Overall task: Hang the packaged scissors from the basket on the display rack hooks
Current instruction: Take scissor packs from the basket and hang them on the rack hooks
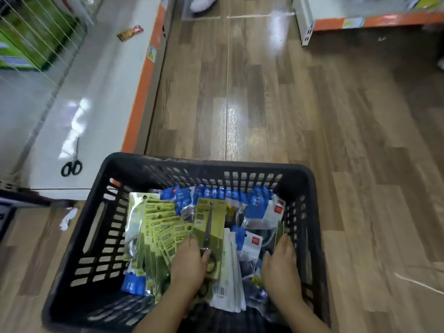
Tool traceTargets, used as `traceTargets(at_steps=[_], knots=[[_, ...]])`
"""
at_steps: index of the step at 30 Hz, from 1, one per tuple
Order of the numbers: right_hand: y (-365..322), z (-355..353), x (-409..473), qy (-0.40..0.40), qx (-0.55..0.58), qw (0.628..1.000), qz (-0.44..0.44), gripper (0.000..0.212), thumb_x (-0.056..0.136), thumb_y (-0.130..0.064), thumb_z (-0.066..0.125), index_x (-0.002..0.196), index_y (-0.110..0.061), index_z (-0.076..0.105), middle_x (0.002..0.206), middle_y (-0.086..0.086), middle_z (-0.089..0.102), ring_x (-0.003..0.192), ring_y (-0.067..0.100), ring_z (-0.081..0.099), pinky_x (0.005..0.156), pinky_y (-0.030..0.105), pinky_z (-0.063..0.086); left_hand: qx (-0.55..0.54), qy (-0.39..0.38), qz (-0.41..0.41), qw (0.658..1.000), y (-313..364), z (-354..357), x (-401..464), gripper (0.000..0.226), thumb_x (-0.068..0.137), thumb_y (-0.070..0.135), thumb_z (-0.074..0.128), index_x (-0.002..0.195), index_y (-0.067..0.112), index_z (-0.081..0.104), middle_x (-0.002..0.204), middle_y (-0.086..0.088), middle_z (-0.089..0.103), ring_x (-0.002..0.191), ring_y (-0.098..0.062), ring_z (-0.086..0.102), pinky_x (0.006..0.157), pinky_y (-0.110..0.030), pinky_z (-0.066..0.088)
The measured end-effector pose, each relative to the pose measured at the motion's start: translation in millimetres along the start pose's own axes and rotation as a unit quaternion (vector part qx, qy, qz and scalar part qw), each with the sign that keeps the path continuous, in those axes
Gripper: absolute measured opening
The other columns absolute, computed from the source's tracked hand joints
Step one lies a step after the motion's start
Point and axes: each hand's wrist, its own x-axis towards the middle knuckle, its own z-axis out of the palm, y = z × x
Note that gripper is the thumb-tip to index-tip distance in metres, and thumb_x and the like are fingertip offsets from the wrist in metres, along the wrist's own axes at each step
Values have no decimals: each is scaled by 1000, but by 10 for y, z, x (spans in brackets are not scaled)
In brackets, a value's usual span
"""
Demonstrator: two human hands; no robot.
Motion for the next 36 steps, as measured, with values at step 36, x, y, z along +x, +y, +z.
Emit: traceTargets(at_steps=[36], knots=[[38,223,200,-6,75,994,80,71,94,-39,47,150,-32,4,154,11,6,139,30,21,109,46,33,-240,-45,-181,953,-10,335,238,84,82,21,71,145,6,17,145,-13,38,128,-32,44,97,-38,43]])
